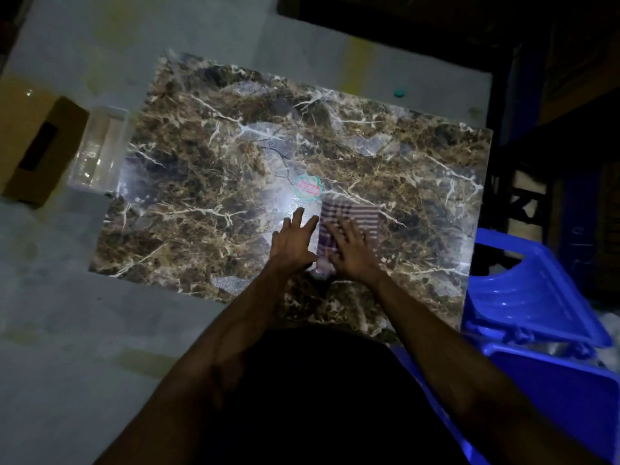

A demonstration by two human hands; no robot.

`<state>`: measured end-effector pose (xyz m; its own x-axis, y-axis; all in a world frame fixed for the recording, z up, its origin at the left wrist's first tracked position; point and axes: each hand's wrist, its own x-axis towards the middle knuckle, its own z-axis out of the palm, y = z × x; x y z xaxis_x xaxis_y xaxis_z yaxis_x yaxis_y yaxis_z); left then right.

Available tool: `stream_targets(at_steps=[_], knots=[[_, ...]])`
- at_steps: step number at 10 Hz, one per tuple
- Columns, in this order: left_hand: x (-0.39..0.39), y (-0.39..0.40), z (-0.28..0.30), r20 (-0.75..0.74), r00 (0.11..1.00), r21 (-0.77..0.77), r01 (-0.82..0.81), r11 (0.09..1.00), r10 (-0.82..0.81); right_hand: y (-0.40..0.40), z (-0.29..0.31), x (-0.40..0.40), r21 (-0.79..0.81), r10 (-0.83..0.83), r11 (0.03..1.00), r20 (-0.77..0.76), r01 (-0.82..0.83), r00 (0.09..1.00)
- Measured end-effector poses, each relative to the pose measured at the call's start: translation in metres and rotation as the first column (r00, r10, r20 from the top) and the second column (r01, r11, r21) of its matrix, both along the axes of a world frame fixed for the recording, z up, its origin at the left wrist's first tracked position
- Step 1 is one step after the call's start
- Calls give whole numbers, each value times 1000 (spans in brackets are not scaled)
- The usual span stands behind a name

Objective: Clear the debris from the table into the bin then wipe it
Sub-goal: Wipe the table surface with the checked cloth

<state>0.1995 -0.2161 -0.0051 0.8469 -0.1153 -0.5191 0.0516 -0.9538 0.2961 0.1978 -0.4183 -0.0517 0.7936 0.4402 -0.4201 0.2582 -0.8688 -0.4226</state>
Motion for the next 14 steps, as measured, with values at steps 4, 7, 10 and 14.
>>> stream_targets(at_steps=[4,7,10,14], knots=[[25,7,-11,18,998,70,62,996,-64,-17,8,30,-60,-216,974,31,218,976],[17,14,-17,97,993,97,59,993,-68,17,12,-15,-3,-89,996,42,89,995],[22,3,-6,-38,997,71,69,995,-66,-37,2,36,-99,-403,907,73,409,912],[14,-32,-10,-58,987,114,153,982,-147,-111,10,-83,-68,-325,941,88,331,942]])
